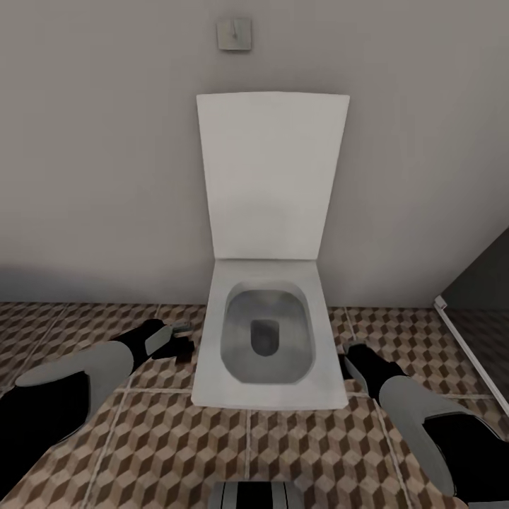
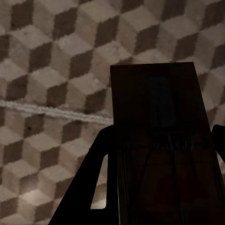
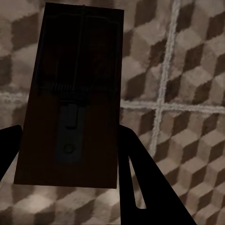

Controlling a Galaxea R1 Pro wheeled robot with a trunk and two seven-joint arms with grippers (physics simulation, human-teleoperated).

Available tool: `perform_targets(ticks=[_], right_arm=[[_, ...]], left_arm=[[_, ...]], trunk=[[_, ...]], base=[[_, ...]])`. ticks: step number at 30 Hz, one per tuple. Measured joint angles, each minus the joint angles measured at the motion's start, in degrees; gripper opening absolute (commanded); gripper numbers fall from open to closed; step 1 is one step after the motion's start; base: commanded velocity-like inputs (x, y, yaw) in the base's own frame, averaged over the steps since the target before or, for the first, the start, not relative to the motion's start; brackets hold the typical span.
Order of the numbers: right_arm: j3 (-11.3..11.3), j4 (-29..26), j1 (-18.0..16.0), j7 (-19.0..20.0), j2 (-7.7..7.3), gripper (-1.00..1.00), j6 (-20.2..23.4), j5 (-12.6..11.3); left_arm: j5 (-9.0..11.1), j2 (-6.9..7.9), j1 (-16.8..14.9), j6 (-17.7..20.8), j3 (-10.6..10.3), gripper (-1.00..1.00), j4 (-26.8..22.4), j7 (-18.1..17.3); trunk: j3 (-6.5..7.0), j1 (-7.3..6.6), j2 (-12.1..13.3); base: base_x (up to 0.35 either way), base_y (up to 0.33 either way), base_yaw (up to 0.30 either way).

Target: Take the four mousetraps from the cabinet in the bathroom and place them on the bathroom floor. Make sure all four end up on the same floor surface, and ensure that at least two of them are either under or directly next to the same bathroom sink.

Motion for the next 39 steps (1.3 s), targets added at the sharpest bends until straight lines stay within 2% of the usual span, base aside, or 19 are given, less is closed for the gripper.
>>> perform_targets(ticks=[2,6,11,19,23,25,31,35,39], right_arm=[[0.0,-0.01,0.0,0.01,-0.01,-1.0,0.0,0.03],[0.01,-0.01,0.0,0.02,-0.04,-1.0,0.0,0.04],[0.0,0.0,0.0,-0.03,-0.12,-1.0,0.0,-0.05],[0.02,-0.01,0.0,-0.14,-0.21,-1.0,0.0,0.07],[0.02,-0.01,0.0,-0.11,-0.29,-1.0,-0.07,0.21],[0.02,-0.01,0.0,-0.02,-0.35,-1.0,-0.16,0.27],[0.73,-1.2,-0.67,-0.11,-0.4,-1.0,0.37,0.86],[0.86,-2.5,-1.11,-0.05,-0.78,-1.0,0.18,1.0],[0.85,-3.54,-1.14,-0.02,-1.9,-1.0,0.17,1.05]], left_arm=[[0.01,-0.02,0.0,0.07,0.01,-1.0,-0.03,-0.04],[0.0,-0.12,0.0,0.11,0.02,-1.0,-0.08,-0.01],[0.0,-0.15,0.0,0.12,0.0,-1.0,-0.09,-0.08],[0.0,-0.25,0.0,0.06,-0.06,-1.0,-0.22,-0.09],[-0.01,-0.31,0.0,0.02,-0.07,-1.0,-0.35,-0.08],[-0.05,-0.36,0.0,-0.02,-0.03,-1.0,-0.4,-0.08],[0.28,-0.45,1.89,0.07,0.08,-1.0,-0.62,-0.14],[0.11,-0.42,3.11,0.04,0.08,-1.0,-0.54,-0.09],[0.06,-0.34,3.23,-0.04,0.09,-1.0,-0.53,-0.08]], trunk=[[-0.44,0.05,-0.03],[-0.45,0.05,-0.03],[-1.55,0.18,-0.09],[-1.56,0.17,-0.1],[-2.44,0.28,-0.15],[-2.44,0.28,-0.15],[-2.44,0.28,-0.15],[-2.44,0.28,-0.15],[-2.44,0.28,-0.15]], base=[[0.0,0.0,0.0],[0.0,0.0,0.0],[0.0,0.0,0.0],[0.0,0.0,0.0],[0.0,0.0,0.0],[0.0,0.0,0.0],[0.0,0.0,0.0],[0.0,0.0,0.0],[0.0,0.0,0.0]])
